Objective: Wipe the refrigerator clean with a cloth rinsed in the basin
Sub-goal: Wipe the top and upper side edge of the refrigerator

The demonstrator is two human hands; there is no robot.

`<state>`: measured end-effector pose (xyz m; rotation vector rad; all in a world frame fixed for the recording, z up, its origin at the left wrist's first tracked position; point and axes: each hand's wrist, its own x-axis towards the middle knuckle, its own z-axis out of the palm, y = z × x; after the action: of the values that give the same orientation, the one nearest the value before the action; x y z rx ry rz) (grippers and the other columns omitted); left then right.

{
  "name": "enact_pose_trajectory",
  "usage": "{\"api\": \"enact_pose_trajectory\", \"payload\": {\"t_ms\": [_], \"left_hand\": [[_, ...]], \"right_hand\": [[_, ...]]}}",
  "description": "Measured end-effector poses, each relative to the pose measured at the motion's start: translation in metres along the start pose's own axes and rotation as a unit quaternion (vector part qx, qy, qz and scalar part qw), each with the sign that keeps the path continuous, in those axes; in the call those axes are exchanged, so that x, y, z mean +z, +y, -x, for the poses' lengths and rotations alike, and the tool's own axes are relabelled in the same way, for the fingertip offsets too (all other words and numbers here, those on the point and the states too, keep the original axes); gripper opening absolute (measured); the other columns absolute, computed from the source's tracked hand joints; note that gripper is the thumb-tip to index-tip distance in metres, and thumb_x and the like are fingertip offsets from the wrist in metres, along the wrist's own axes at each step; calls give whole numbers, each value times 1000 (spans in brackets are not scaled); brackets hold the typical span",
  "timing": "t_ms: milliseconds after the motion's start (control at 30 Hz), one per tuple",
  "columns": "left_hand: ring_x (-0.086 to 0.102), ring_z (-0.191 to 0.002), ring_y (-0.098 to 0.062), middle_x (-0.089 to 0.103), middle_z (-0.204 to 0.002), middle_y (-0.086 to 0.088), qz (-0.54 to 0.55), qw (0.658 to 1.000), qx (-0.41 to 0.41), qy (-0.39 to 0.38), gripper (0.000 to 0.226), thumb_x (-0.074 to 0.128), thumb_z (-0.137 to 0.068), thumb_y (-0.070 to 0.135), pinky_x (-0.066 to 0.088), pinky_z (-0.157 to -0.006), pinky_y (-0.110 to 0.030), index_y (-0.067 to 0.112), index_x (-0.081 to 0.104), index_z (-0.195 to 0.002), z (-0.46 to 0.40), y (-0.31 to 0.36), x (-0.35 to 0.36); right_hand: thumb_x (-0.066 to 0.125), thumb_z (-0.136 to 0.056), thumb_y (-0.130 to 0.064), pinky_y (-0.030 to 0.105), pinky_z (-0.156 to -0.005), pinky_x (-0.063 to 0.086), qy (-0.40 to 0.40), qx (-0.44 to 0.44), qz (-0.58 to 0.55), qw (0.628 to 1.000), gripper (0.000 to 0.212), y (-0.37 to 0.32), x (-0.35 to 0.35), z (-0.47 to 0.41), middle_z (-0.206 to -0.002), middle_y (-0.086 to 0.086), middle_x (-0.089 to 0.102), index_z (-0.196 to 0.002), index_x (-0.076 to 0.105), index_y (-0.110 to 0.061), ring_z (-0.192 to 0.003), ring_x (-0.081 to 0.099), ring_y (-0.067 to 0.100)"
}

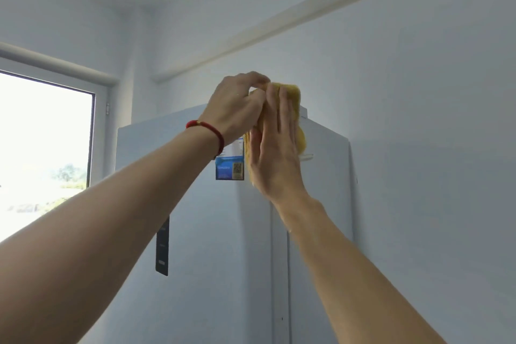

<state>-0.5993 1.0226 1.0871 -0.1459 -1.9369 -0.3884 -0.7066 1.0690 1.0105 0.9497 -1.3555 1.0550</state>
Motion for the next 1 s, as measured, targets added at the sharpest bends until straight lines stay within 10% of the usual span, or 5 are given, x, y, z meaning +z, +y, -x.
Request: {"api": "enact_pose_trajectory", "payload": {"t_ms": [367, 533, 700, 900, 1000], "left_hand": [[49, -133, -12, 56, -145, 6, -52, 995, 81, 36, 48, 57, -99, 29, 13, -127, -46, 24, 52, -146, 11, -32, 27], [44, -139, -8, 52, -149, 8, -16, 995, 93, 30, 52, 47, -98, 37, 9, -128, -45, 25, 49, -149, 10, -38, 28], [29, -148, 0, 40, -159, 12, 44, 995, 80, -39, 60, 28, -98, 47, 0, -128, -43, 31, 41, -154, 14, -37, 10], [39, -141, -1, 50, -151, 8, 72, 993, 48, 79, 51, 54, -95, 20, 34, -120, -29, 25, 53, -146, 98, -38, 15], [37, -142, -3, 50, -148, 8, 80, 994, 16, 68, 50, 57, -85, 15, 30, -119, -21, 23, 62, -134, 182, -46, 44]], "right_hand": [[30, -114, -39, 39, -118, 37, 22, 24, 70, 997, 52, 27, 6, 245, -154, 21, 50, -136, 49, 4, -154, 33, 20], [35, -109, -43, 46, -128, 13, -12, 9, -38, 999, 70, 2, -14, 114, -175, 0, 0, -166, -2, -23, -161, -2, 20], [36, -110, -37, 44, -130, 5, -57, 50, -55, 996, 71, 1, -9, 1, -174, -8, -9, -163, -10, -25, -158, -15, 6], [30, -112, -39, 52, -130, 8, -79, 45, -76, 993, 69, 3, -20, 158, -174, -6, -13, -164, -14, -29, -161, -8, 17], [19, -113, -46, 58, -127, 17, -119, 70, -24, 990, 70, 10, -28, 278, -173, 17, 7, -163, 6, 1, -159, 11, 38]]}}
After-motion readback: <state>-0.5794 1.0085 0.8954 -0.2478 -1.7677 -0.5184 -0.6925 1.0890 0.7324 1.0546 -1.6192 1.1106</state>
